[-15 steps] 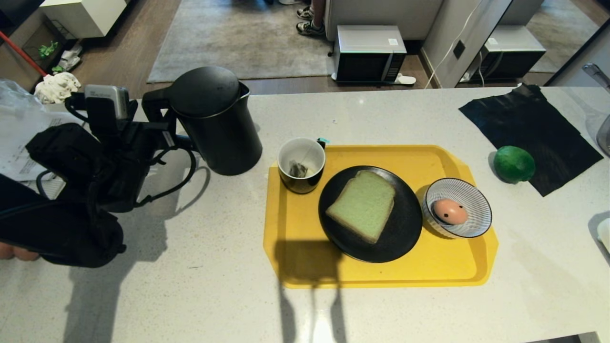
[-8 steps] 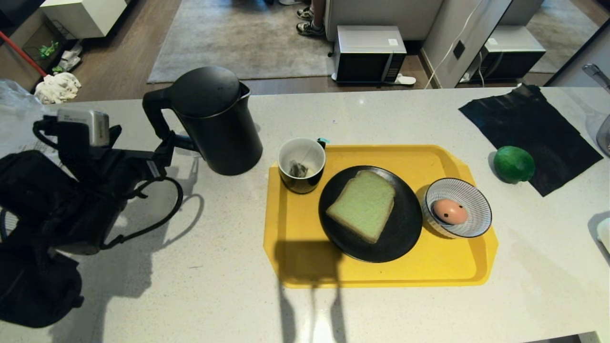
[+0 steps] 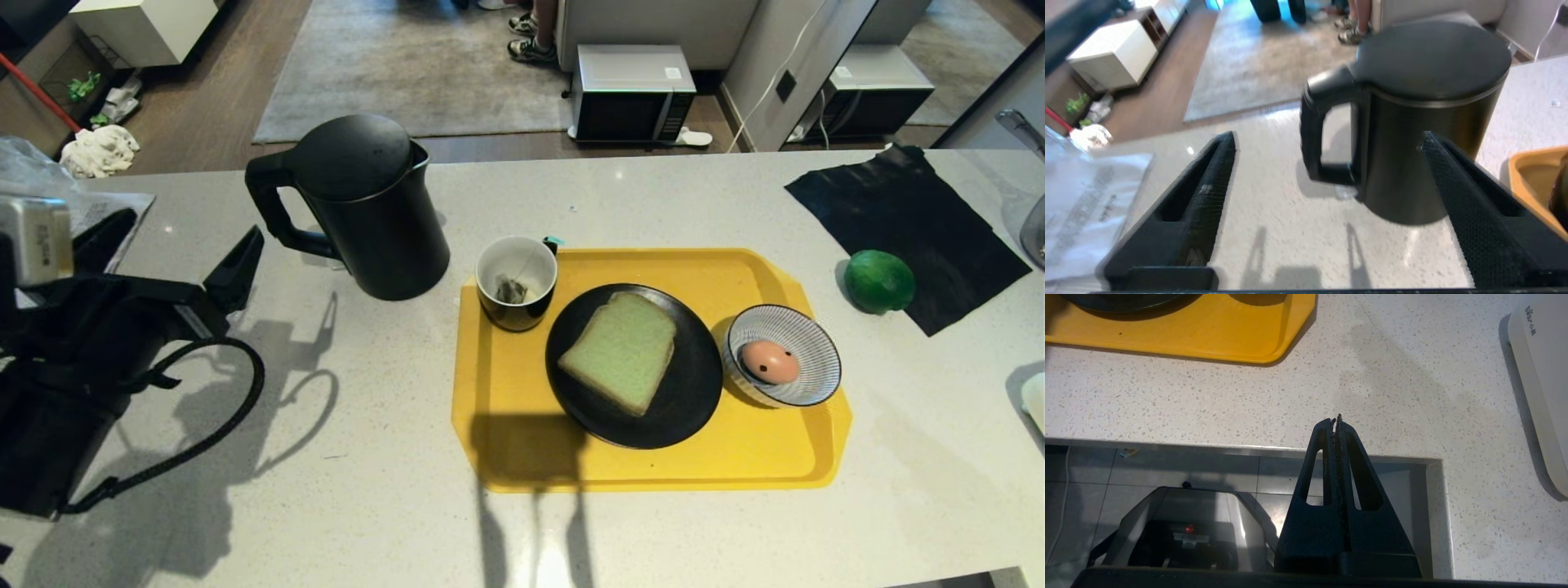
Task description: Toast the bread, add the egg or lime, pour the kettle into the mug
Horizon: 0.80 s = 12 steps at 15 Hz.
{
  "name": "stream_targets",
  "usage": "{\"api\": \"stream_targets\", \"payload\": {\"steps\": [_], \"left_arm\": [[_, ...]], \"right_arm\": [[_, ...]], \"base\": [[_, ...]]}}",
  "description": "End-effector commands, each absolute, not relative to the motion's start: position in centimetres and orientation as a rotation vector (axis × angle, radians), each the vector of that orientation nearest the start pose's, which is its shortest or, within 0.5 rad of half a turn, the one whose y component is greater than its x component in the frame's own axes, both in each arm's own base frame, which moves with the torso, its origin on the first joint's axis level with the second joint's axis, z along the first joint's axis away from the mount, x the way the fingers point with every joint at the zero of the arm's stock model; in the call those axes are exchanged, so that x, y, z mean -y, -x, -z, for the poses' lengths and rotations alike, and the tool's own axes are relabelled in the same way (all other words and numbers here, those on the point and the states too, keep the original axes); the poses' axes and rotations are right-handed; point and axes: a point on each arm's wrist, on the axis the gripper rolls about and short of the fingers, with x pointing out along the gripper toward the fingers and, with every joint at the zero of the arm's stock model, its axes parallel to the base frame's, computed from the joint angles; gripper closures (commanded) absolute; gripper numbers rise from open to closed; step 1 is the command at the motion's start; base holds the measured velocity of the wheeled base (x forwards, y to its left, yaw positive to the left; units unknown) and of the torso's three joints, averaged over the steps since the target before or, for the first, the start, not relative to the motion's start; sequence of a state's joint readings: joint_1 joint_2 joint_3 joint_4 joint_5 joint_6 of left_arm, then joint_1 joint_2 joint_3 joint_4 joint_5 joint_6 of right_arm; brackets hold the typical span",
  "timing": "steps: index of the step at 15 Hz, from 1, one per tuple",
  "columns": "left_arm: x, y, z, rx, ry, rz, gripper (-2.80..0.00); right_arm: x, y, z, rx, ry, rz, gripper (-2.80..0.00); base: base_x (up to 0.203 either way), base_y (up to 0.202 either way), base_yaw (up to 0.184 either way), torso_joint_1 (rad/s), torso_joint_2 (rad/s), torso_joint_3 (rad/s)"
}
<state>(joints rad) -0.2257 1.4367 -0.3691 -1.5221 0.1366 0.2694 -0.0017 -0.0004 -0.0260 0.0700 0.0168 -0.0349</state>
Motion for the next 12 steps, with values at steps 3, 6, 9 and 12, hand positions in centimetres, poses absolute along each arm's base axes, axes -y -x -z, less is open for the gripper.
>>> {"api": "stream_targets", "payload": {"steps": [3,6,9,12], "left_arm": [[3.8,-17.7,-24.6,0.561,-0.177,0.009,0.00],[3.7,-16.9,-27.1,0.627,-0.193,-0.007,0.00],[3.1,-14.7,-30.8,0.616,-0.213,-0.010,0.00],[2.2,-10.0,-33.9,0.554,-0.243,0.019,0.00]], "right_arm": [[0.0,2.5,-7.5,-0.044,0.035,-0.016,0.00],[0.0,2.5,-7.5,-0.044,0.035,-0.016,0.00],[0.0,2.5,-7.5,-0.044,0.035,-0.016,0.00],[0.0,2.5,-7.5,-0.044,0.035,-0.016,0.00]], "base": [[0.000,0.000,0.000,0.000,0.00,0.000],[0.000,0.000,0.000,0.000,0.00,0.000],[0.000,0.000,0.000,0.000,0.00,0.000],[0.000,0.000,0.000,0.000,0.00,0.000]]}}
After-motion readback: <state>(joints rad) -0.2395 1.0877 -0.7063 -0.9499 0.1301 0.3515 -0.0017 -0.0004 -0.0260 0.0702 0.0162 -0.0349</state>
